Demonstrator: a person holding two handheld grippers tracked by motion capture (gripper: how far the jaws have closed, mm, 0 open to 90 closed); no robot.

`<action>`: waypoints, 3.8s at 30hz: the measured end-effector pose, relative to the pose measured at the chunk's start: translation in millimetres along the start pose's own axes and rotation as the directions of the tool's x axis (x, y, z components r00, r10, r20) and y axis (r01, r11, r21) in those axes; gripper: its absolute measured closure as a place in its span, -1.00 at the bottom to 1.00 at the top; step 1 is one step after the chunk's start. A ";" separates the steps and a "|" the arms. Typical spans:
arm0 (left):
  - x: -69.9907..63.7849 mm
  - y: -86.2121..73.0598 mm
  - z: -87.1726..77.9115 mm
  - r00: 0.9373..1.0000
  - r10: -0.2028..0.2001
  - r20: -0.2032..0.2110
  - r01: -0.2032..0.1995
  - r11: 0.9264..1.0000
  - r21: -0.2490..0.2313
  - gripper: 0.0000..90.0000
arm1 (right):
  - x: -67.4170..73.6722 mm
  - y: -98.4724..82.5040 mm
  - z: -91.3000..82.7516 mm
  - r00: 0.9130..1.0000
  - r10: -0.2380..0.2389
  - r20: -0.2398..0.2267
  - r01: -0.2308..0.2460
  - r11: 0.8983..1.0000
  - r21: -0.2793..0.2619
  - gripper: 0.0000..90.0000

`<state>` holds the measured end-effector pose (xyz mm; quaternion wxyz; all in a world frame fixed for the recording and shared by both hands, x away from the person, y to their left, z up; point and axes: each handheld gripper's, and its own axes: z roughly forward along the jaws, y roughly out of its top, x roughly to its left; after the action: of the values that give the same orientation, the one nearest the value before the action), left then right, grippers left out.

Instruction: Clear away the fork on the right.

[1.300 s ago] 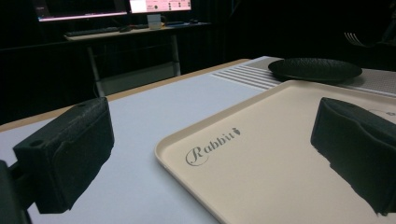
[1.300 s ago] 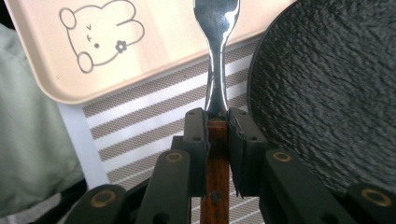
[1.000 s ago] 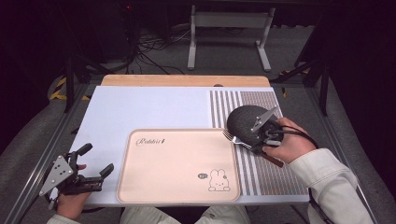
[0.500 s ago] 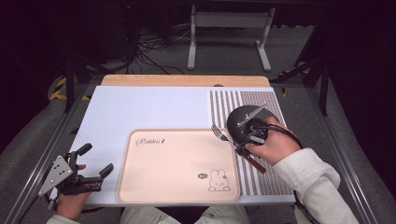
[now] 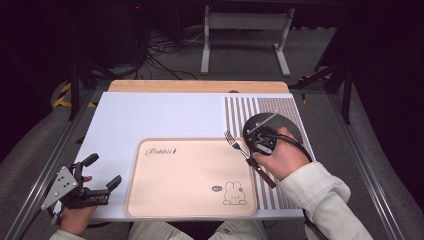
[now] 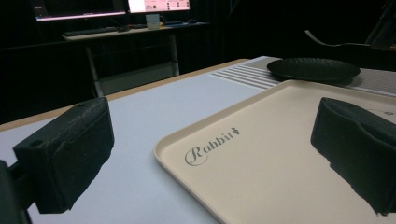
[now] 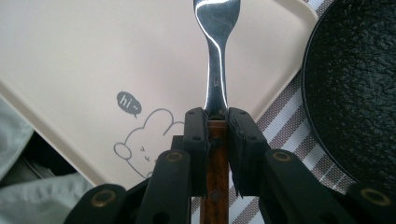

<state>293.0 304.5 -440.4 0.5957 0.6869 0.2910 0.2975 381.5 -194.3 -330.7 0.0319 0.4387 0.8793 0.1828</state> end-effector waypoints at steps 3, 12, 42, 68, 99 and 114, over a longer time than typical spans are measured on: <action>0.1 0.1 -0.3 1.000 0.003 0.002 -0.003 1.000 0.002 -1.00 | 2.0 2.2 4.4 0.999 0.042 0.004 -0.042 0.999 0.005 0.74; 0.1 0.2 -0.6 1.000 0.000 -0.003 0.000 1.000 -0.002 -1.00 | 8.3 8.6 16.2 0.997 0.070 0.033 -0.071 0.997 0.030 0.74; 0.4 1.0 -1.7 1.000 0.008 -0.001 -0.008 1.000 -0.007 -1.00 | 24.0 16.0 63.6 0.980 0.180 0.080 -0.184 0.982 0.048 0.74; 0.3 0.7 -1.3 1.000 0.003 -0.003 -0.003 1.000 -0.005 -1.00 | 26.0 13.5 90.4 0.980 0.187 0.065 -0.194 0.974 0.115 0.74; 0.5 1.2 -2.0 1.000 0.006 -0.002 -0.006 1.000 -0.007 -1.00 | 29.0 22.7 83.1 0.997 -0.030 0.076 0.029 0.999 0.017 -0.53; 0.7 1.2 -2.0 1.000 0.007 0.000 -0.007 1.000 -0.004 -1.00 | 36.5 47.9 78.2 0.833 -0.550 -0.060 0.533 0.827 -0.180 -0.80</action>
<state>291.9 306.2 -438.9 0.5962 0.6867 0.2879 0.3002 412.5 -116.4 -382.9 0.0682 0.1566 0.9509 0.2579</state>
